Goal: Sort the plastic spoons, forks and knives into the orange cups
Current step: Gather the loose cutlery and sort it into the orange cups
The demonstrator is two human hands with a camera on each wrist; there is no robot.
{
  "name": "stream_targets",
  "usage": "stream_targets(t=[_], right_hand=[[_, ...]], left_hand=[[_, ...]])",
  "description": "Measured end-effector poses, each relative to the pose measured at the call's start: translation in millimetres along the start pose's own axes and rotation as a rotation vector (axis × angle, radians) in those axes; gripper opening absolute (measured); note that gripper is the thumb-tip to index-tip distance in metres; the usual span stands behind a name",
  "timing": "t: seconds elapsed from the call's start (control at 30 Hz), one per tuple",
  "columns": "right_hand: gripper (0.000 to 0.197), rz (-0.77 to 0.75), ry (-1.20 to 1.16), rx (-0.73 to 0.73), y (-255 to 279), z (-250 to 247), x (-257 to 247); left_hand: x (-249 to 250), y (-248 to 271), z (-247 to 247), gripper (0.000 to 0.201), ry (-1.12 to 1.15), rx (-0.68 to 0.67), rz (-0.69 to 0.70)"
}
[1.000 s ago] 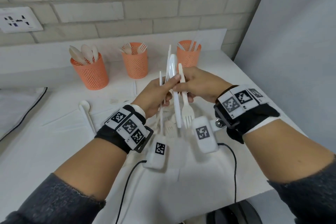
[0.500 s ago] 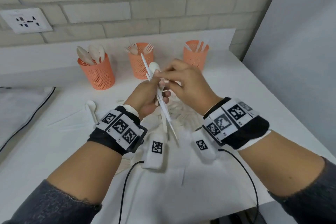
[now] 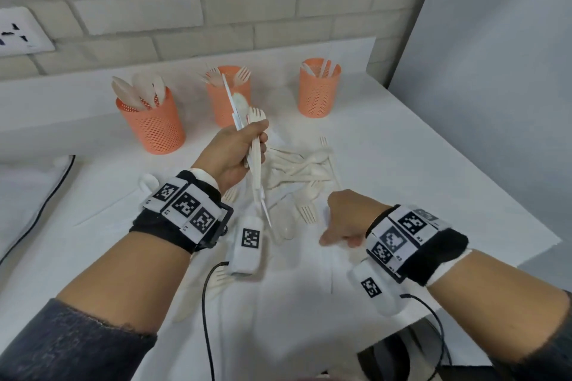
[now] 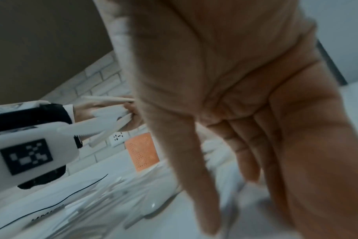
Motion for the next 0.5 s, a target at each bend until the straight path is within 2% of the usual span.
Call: stream_targets(t=[0.07,0.2,0.3,0.4,0.5], right_hand=[[0.027,0.052,-0.027,0.027,-6.3,3.2,5.7],[0.024,0.187,-0.096,0.101,-3.7,-0.7,24.5],[0.018,0.260,-0.198,0.070,1.5,1.7,47.4],[0.015,0.247,-0.336,0.170,0.2,-25.8,56.2],[0.022,0.238,-0.291,0.269,-13.8,-56.4,48.4]], left_hand=[[-1.8,-0.4,4.3,0.015,-0.016,-0.025,-0.009],[-0.3,0.2,6.1,0.015,-0.026,-0.058,-0.011],[3.7,1.5,-1.3,0.015,-0.040,-0.060,0.003],[7.9,2.3,-11.6,0.015,-0.046,-0.045,0.015],[8.3,3.6,-16.3,0.015,-0.055,-0.032,0.013]])
Point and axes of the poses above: each hand's wrist, its own y-axis away from the middle knuckle, its own z-axis out of the palm, x = y × z, the point moved 10 cm from there along -y, towards the middle knuckle, and after that the axes turned 8 degrees about -z, right-handed, at the moved point
